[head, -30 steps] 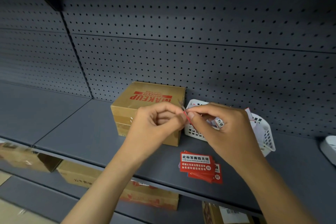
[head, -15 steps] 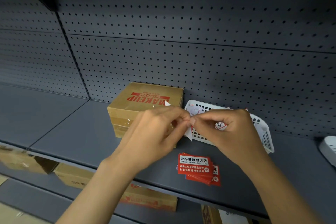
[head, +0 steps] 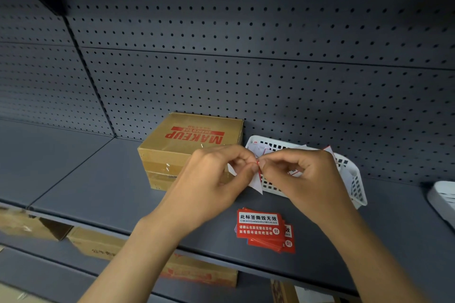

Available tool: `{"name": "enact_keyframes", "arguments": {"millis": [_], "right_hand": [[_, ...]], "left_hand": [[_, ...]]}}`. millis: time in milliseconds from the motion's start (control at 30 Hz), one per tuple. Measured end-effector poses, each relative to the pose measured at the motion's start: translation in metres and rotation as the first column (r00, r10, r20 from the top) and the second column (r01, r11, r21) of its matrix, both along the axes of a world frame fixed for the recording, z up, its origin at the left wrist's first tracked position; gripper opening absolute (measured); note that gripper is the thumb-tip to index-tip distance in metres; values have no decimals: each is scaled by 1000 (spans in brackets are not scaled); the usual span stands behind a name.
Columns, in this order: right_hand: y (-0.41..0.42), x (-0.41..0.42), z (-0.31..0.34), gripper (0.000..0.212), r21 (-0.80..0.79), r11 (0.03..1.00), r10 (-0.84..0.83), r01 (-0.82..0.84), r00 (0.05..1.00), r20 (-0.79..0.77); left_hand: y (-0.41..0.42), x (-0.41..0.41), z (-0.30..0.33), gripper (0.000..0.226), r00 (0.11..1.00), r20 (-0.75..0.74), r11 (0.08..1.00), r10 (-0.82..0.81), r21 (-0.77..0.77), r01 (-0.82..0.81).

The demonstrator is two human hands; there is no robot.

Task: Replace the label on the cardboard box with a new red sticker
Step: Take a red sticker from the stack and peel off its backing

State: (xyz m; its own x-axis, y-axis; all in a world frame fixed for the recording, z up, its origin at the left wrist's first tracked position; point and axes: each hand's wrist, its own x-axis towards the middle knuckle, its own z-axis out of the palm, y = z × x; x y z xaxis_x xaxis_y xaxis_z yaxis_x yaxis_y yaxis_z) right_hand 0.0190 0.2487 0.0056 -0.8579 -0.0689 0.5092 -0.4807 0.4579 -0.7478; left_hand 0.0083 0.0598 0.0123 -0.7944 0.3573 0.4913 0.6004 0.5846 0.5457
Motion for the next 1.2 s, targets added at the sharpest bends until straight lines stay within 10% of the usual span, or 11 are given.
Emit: {"name": "enact_keyframes", "arguments": {"millis": [600, 1200], "right_hand": [[26, -6, 8, 12, -190, 945, -206, 267, 935, 289], [125, 23, 13, 24, -374, 692, -501, 618, 784, 366]], "left_hand": [[14, -17, 4, 13, 976, 193, 969, 101, 205, -141], [77, -64, 14, 40, 909, 288, 950, 301, -8, -312]]}}
